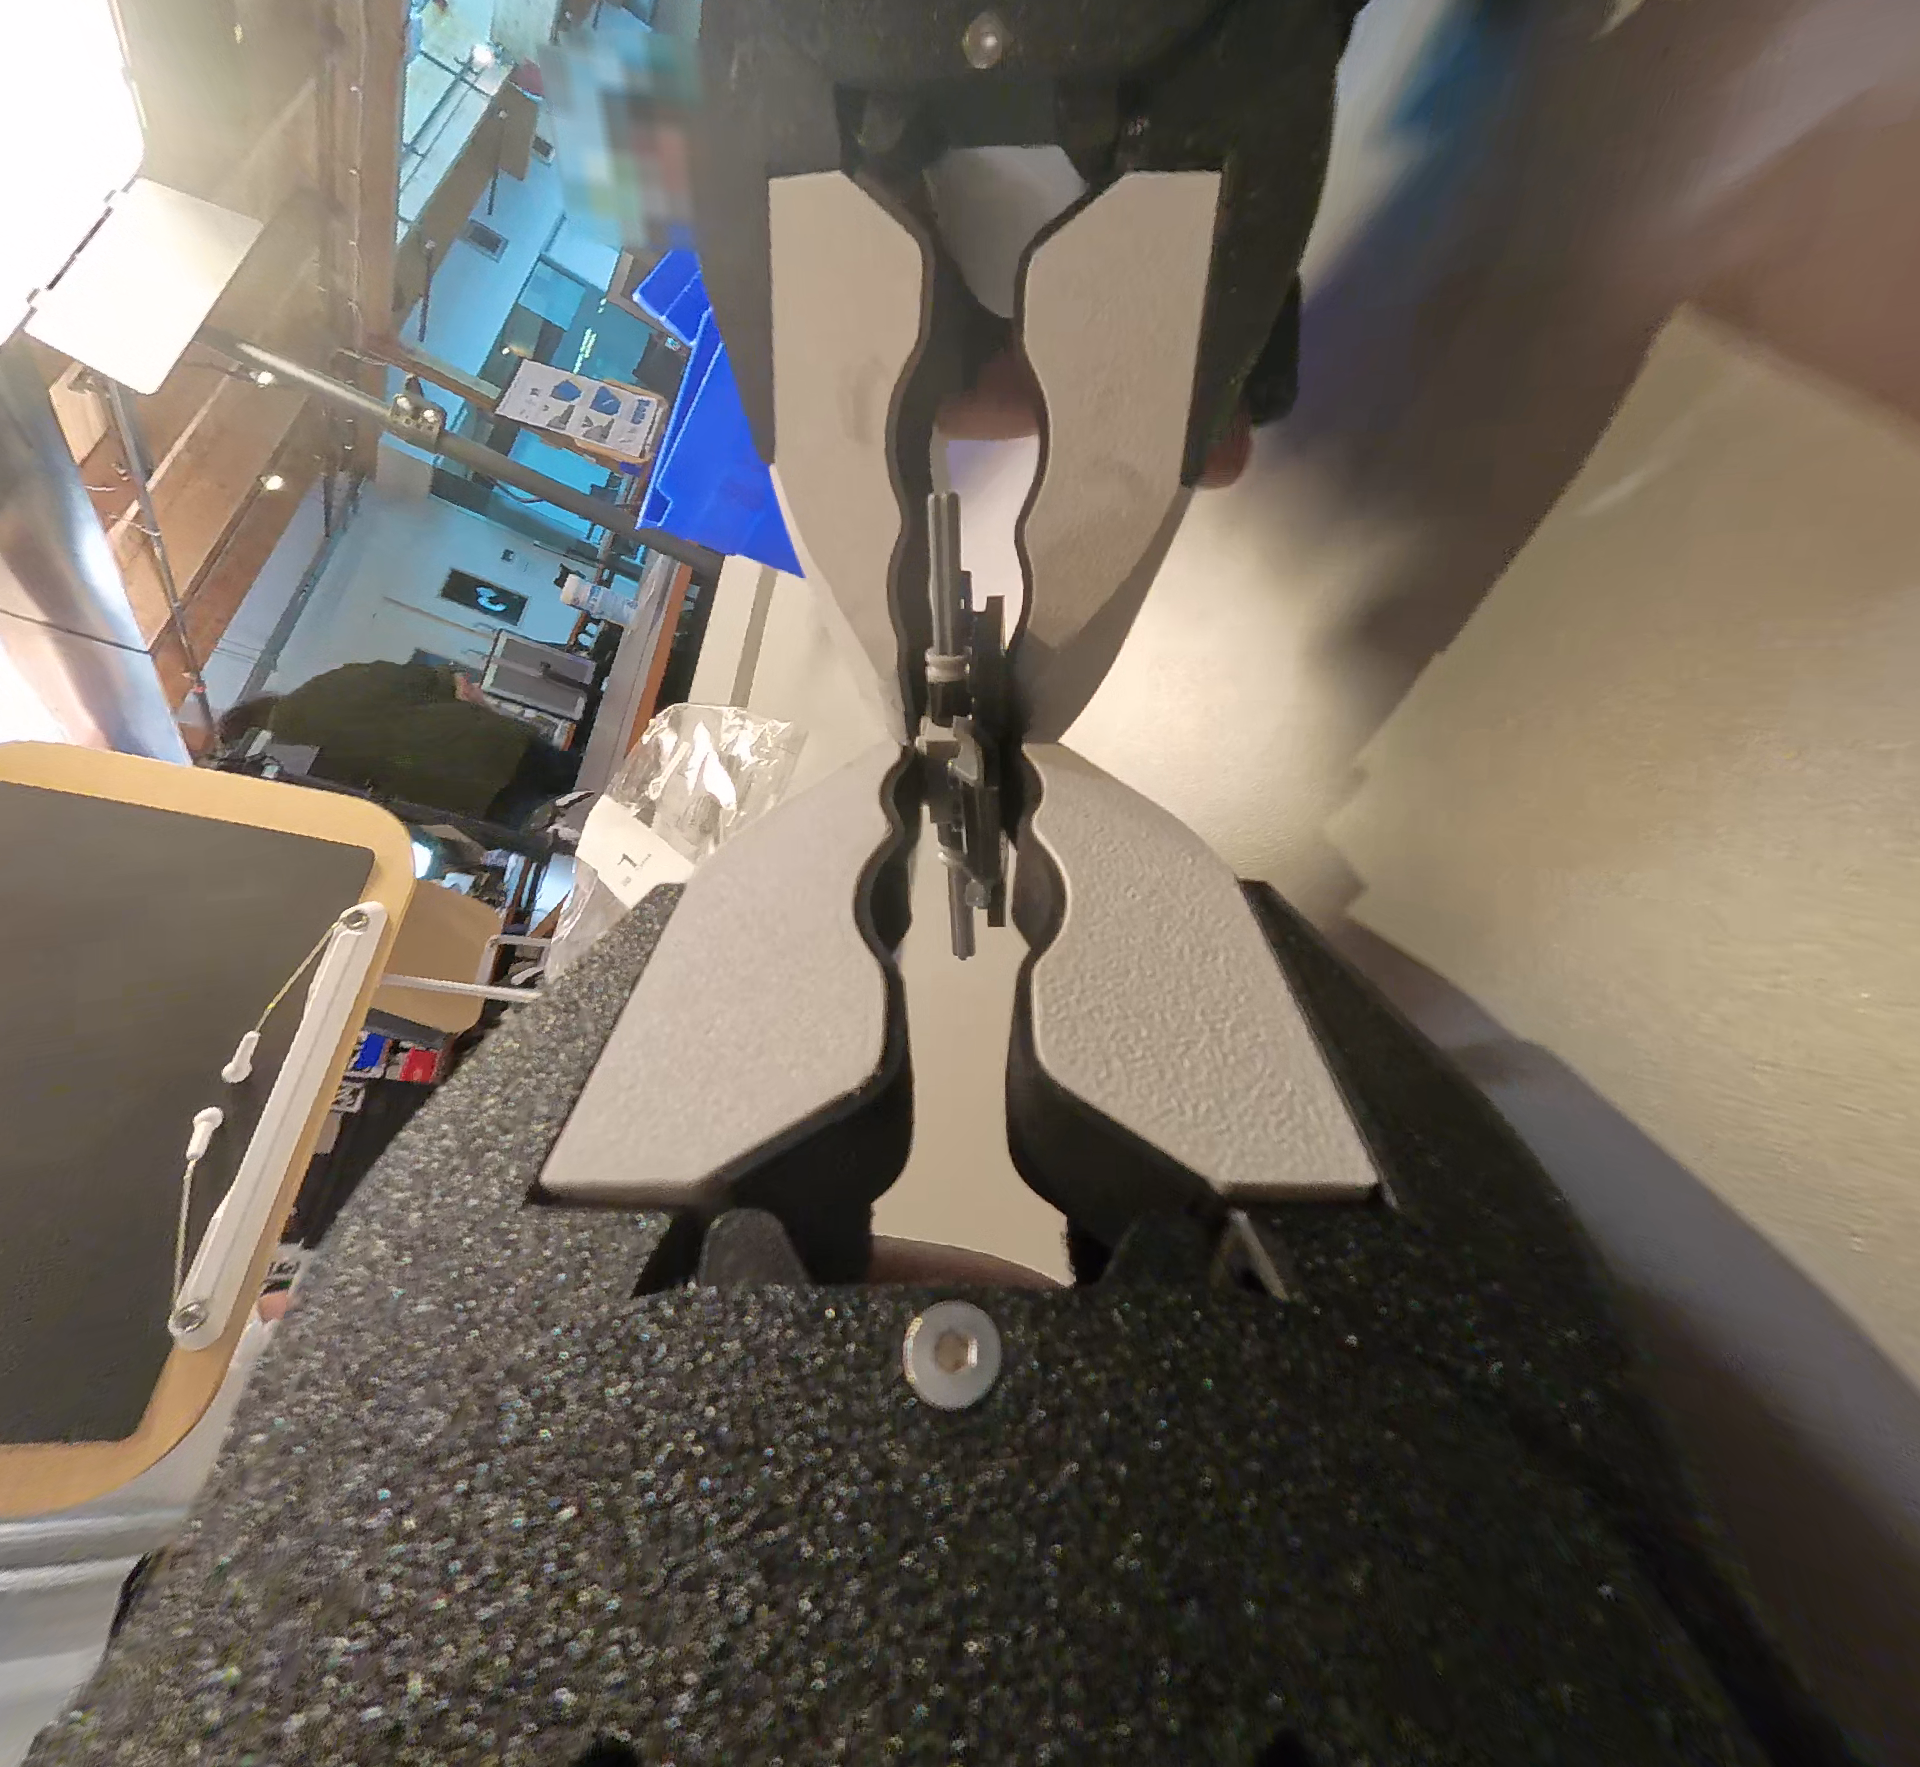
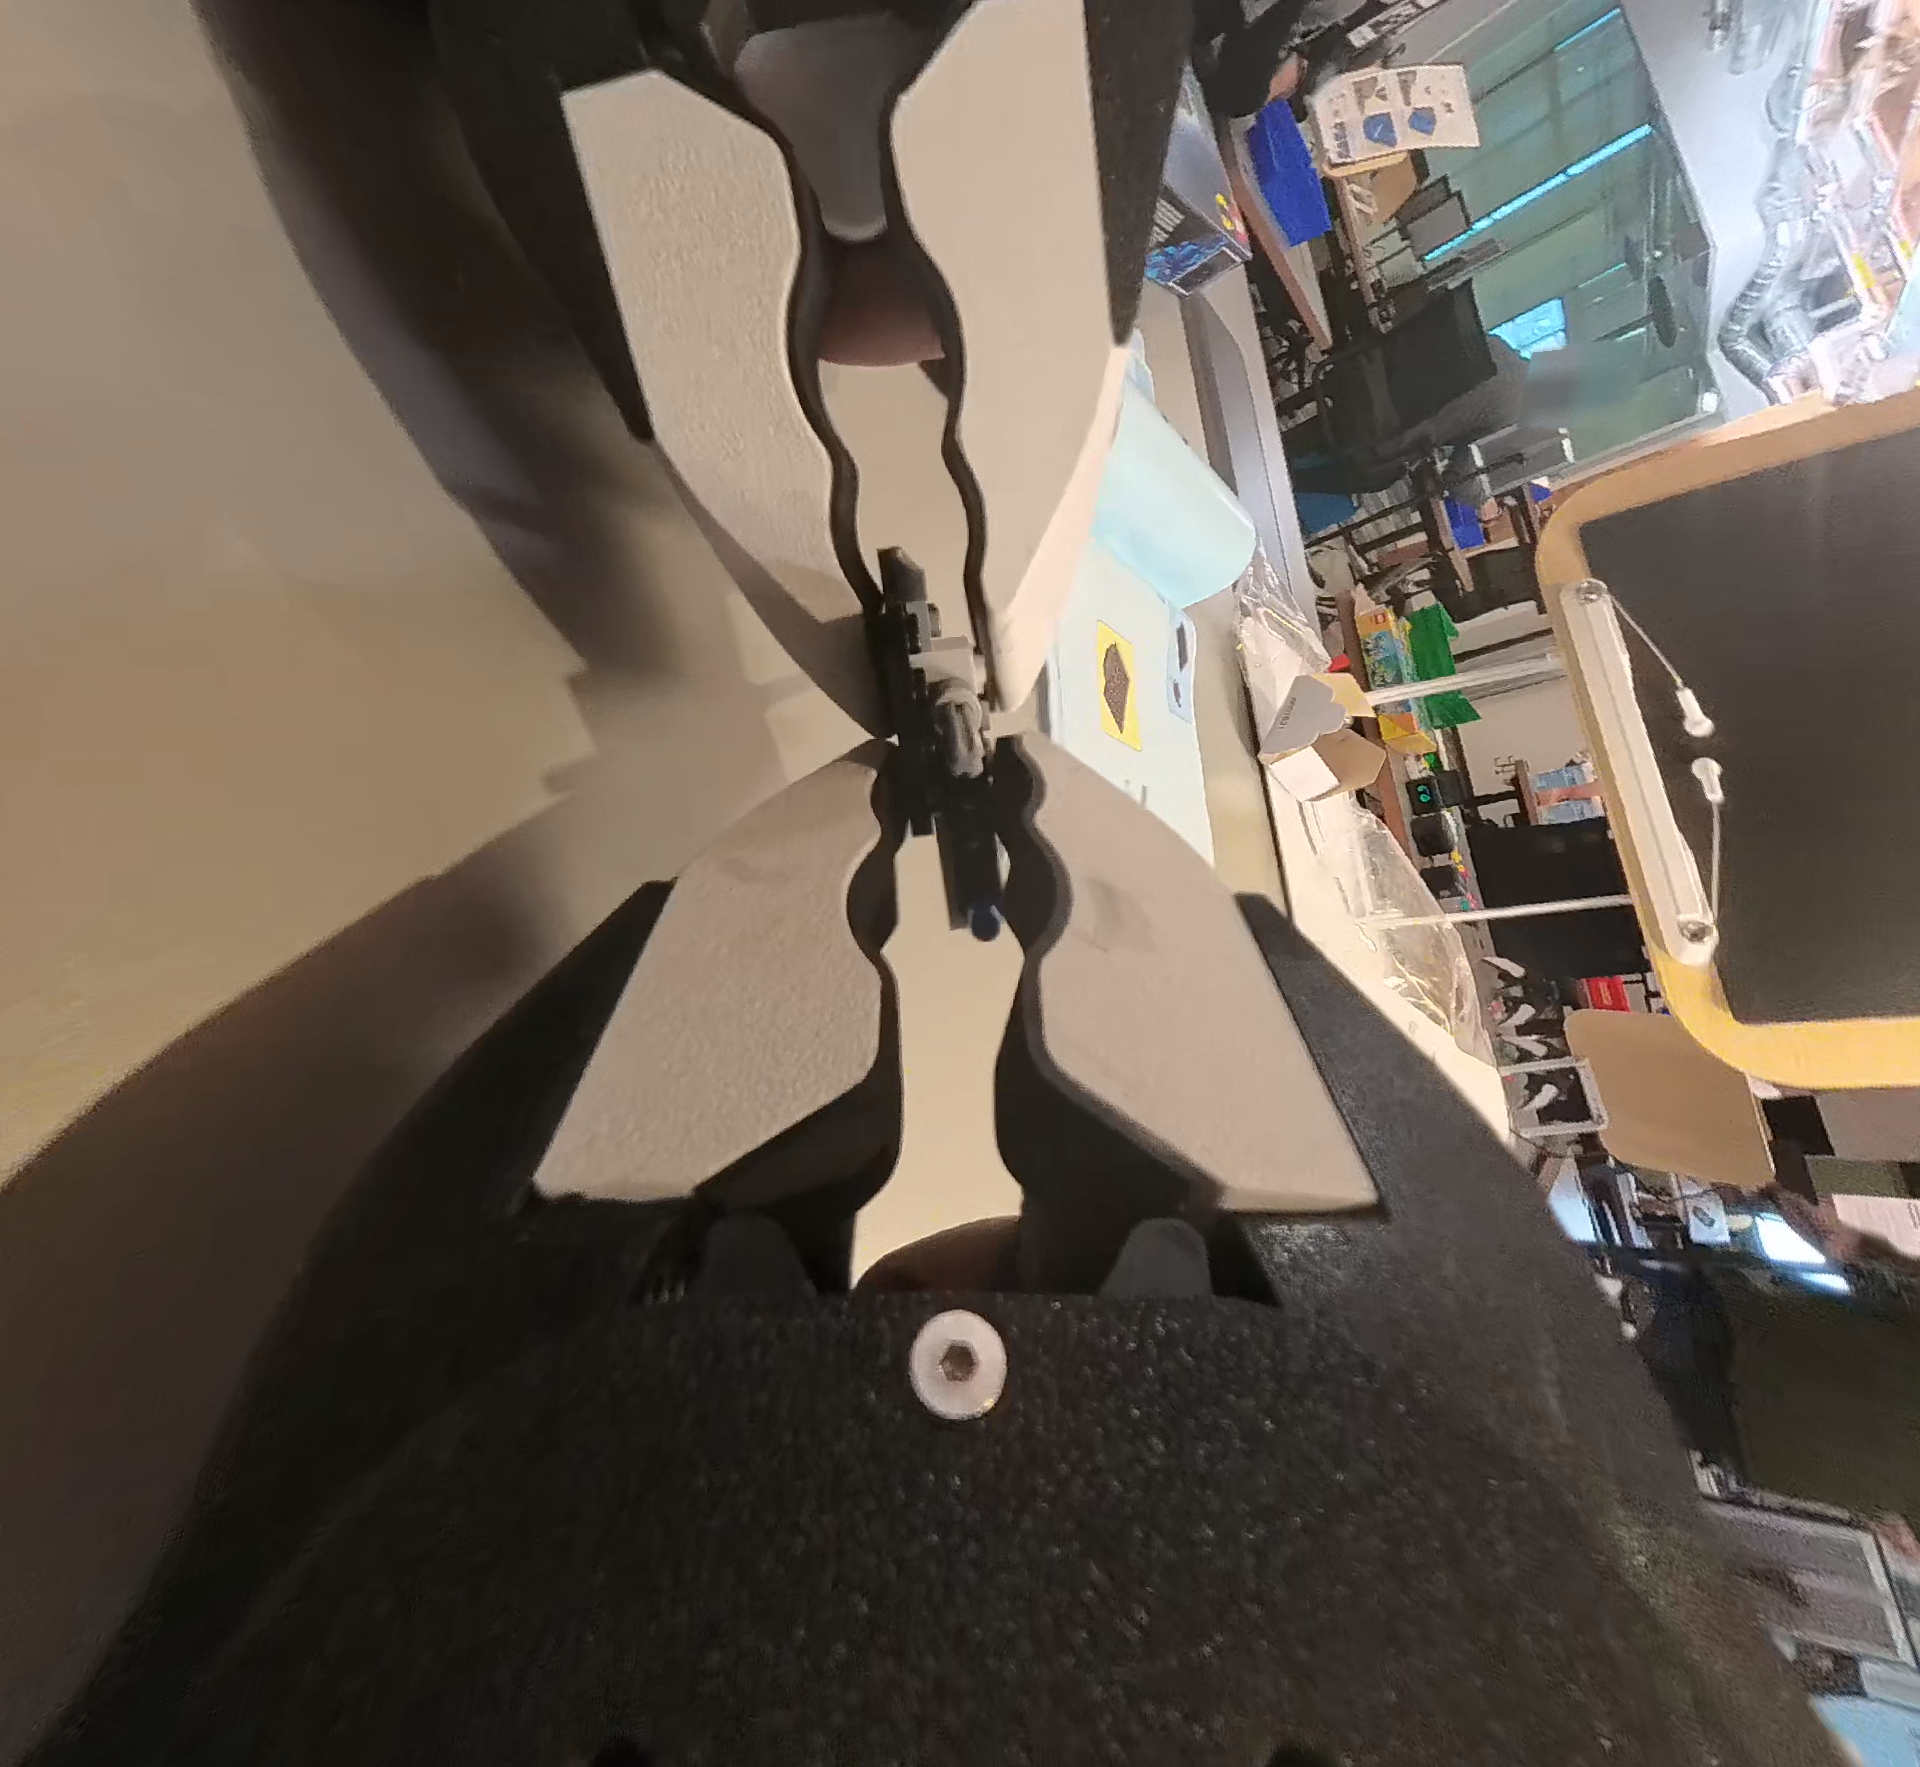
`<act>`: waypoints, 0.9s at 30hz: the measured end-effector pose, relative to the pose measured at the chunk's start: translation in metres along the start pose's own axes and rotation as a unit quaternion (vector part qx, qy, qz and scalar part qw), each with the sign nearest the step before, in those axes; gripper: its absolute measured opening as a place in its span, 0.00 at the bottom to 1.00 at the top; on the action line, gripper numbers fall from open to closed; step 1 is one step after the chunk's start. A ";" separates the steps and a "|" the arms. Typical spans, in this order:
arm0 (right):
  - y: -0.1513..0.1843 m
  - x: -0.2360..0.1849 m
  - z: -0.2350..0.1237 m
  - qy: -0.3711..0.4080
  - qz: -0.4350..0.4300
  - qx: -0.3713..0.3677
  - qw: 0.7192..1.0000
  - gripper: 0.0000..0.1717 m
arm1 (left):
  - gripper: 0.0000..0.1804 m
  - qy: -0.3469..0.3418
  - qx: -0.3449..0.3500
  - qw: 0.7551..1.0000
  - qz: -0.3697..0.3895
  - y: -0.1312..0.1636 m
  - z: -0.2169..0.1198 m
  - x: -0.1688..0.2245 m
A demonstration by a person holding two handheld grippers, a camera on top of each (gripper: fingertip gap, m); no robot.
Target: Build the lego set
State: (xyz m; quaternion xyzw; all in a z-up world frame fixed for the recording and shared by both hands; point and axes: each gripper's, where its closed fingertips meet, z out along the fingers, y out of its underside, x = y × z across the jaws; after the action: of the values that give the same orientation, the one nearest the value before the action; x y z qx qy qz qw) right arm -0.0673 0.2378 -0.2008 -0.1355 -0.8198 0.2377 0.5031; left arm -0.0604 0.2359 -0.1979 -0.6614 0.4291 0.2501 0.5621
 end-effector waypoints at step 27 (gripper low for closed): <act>-0.021 0.021 -0.007 0.011 0.157 0.105 0.982 0.24 | 0.08 0.025 0.175 0.953 -0.246 -0.021 -0.024 -0.031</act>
State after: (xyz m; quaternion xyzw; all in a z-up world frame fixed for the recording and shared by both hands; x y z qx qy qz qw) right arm -0.0699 0.2316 -0.1710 -0.2115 -0.7534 0.3967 0.4799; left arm -0.0621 0.2220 -0.1559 -0.6438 0.3039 0.0088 0.7022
